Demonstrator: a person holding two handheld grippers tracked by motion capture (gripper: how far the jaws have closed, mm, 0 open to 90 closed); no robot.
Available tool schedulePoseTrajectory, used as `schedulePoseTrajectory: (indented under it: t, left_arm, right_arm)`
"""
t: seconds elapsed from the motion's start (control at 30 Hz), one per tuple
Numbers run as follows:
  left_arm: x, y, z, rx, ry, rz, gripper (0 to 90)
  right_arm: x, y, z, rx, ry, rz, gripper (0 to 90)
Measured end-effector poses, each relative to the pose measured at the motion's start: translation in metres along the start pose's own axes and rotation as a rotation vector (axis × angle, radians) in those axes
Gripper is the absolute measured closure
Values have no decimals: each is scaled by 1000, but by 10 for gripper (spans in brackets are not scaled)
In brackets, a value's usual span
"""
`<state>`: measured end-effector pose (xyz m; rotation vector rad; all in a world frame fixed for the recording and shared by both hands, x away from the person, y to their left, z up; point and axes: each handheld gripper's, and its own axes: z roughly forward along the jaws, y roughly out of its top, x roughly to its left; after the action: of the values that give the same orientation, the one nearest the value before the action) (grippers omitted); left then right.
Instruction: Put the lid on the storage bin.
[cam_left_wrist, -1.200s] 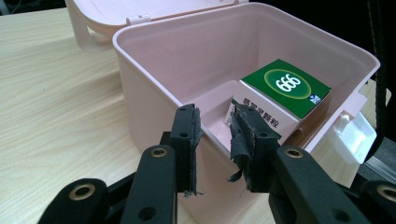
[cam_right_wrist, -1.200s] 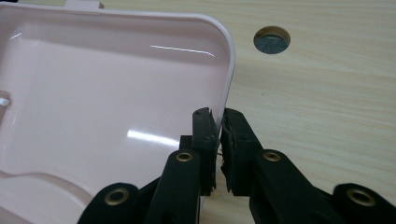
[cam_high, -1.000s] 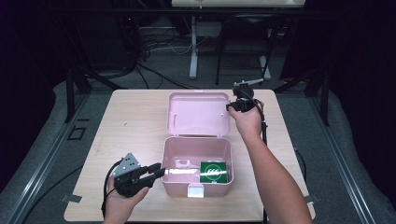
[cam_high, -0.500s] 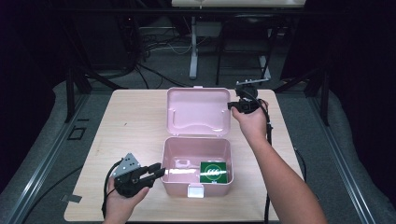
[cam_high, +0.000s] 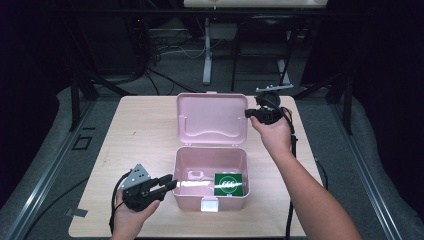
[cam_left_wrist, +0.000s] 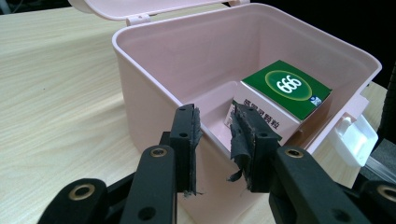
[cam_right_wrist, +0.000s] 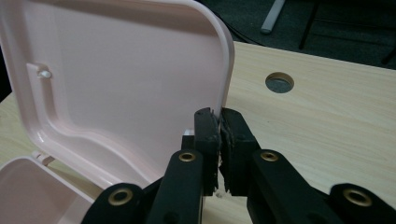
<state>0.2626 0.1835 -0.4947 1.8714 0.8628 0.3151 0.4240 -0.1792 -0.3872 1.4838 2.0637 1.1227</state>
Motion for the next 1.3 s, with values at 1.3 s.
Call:
schedulePoseTrajectory:
  t: [1.3]
  left_arm:
    - [0,0,0,-4,5,-12,698]
  right_arm:
    - [21,-60,-58,-225,58,-96,866]
